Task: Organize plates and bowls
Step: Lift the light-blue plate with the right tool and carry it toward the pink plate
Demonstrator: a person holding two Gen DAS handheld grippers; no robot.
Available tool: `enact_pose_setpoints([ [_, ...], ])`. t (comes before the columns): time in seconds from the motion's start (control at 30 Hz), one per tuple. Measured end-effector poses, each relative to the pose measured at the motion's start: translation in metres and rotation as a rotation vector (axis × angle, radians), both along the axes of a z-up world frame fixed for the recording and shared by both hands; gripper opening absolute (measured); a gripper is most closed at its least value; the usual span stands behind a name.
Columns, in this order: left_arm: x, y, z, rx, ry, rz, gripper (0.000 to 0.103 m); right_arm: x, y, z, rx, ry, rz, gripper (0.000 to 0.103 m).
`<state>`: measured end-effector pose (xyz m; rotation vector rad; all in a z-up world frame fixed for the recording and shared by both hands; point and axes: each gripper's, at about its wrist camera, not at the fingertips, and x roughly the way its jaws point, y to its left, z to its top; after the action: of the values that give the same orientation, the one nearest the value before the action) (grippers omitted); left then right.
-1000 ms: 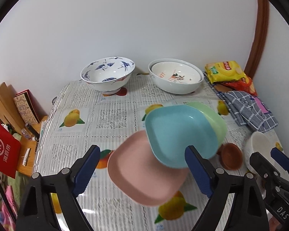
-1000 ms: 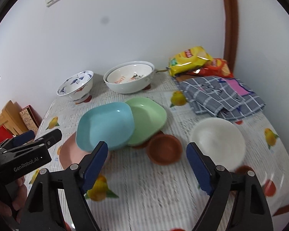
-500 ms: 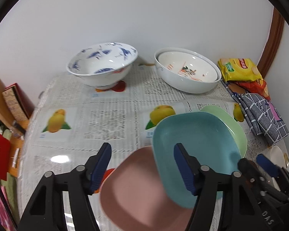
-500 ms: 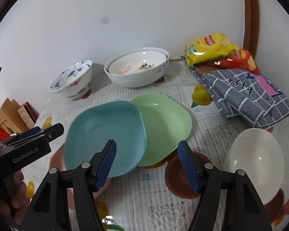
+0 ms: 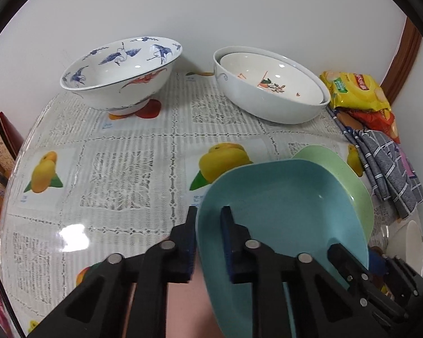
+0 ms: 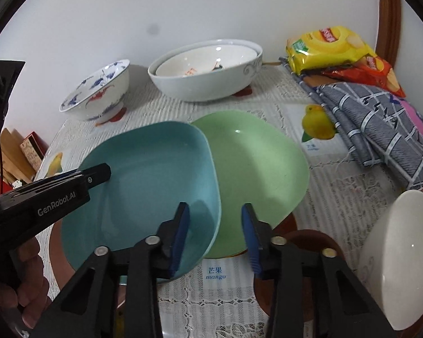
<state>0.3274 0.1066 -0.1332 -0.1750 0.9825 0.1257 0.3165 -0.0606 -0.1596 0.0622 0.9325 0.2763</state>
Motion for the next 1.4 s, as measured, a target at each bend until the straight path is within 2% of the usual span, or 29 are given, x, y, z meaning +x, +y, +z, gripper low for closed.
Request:
enact_pose_setpoints([
  [0.03, -0.001, 0.000, 0.002, -0.003, -0.006, -0.003, 0.011, -0.001, 0.001, 0.000, 0.000, -0.004, 0.000, 0.020],
  [0.07, -0.002, -0.001, 0.003, -0.003, -0.007, -0.002, 0.011, -0.001, 0.001, 0.000, -0.002, -0.006, 0.001, 0.016],
  [0.17, -0.007, 0.000, 0.010, -0.005, -0.016, 0.005, 0.010, -0.005, 0.003, 0.003, -0.020, -0.023, 0.006, 0.015],
  [0.4, -0.036, -0.006, 0.046, 0.007, -0.056, 0.004, 0.010, -0.027, -0.007, 0.031, 0.029, -0.061, -0.007, 0.014],
  [0.9, -0.126, -0.029, 0.128, 0.018, -0.175, 0.008, 0.010, -0.119, -0.030, 0.109, 0.067, -0.178, -0.036, 0.013],
  [1.1, -0.152, -0.031, 0.145, 0.018, -0.206, 0.014, 0.010, -0.150, -0.033, 0.130, 0.081, -0.208, -0.040, 0.013],
  [1.4, -0.185, -0.029, 0.160, 0.001, -0.237, 0.022, 0.009, -0.180, -0.030, 0.145, 0.075, -0.239, -0.042, 0.012],
])
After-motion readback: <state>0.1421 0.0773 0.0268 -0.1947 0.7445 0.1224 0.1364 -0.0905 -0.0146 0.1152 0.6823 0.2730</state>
